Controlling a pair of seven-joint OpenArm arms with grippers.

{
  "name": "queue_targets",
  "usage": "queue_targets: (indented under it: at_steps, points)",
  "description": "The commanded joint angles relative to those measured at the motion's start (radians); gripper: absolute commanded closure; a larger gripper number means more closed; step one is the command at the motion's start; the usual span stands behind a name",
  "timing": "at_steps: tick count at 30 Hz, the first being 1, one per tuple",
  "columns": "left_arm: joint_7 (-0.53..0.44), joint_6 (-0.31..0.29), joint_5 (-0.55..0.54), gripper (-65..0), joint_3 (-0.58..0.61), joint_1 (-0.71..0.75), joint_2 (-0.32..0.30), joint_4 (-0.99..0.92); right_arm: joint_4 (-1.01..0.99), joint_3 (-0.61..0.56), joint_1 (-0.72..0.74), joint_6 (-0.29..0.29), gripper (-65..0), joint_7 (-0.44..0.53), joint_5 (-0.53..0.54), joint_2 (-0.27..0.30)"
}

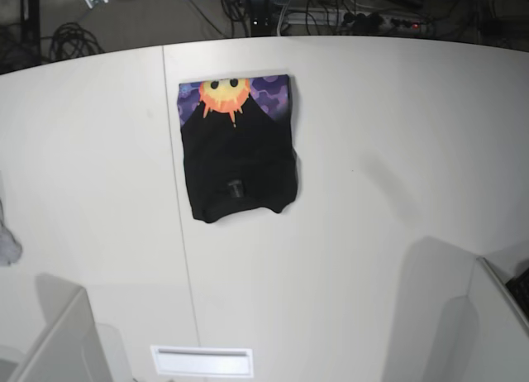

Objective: Fold the T-shirt properly

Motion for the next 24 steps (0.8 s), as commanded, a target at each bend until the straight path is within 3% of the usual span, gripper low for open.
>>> queue_targets:
  at_steps: [1, 4, 9, 18, 24]
  points:
    - [-0.025, -0.006, -0.018, 0.0, -0.001, 0.005, -0.011, -0.034, -0.006, -0.039, -0.018, -0.001, 0.0, -0.005, 0.006, 0.005]
    - [-0.041, -0.007, -0.021, 0.0, 0.014, -0.042, -0.036, -0.204, -0.090, -0.173, 0.015, -0.004, 0.0, -0.020, 0.006, 0.005]
    - [-0.272, -0.006, -0.021, 0.0, 0.099, -0.145, -0.074, -0.568, -0.379, -0.375, 0.154, -0.005, 0.0, 0.008, 0.006, -0.027]
    - [-0.428, -0.006, -0.018, 0.0, 0.160, -0.394, -0.072, -1.152, -1.034, -0.593, 0.429, -0.005, 0.0, 0.261, 0.006, -0.170]
    - [-0.433, -0.006, -0.012, 0.0, 0.160, -0.544, -0.037, -1.398, -1.460, -0.653, 0.625, -0.005, 0.0, 0.477, 0.006, -0.280]
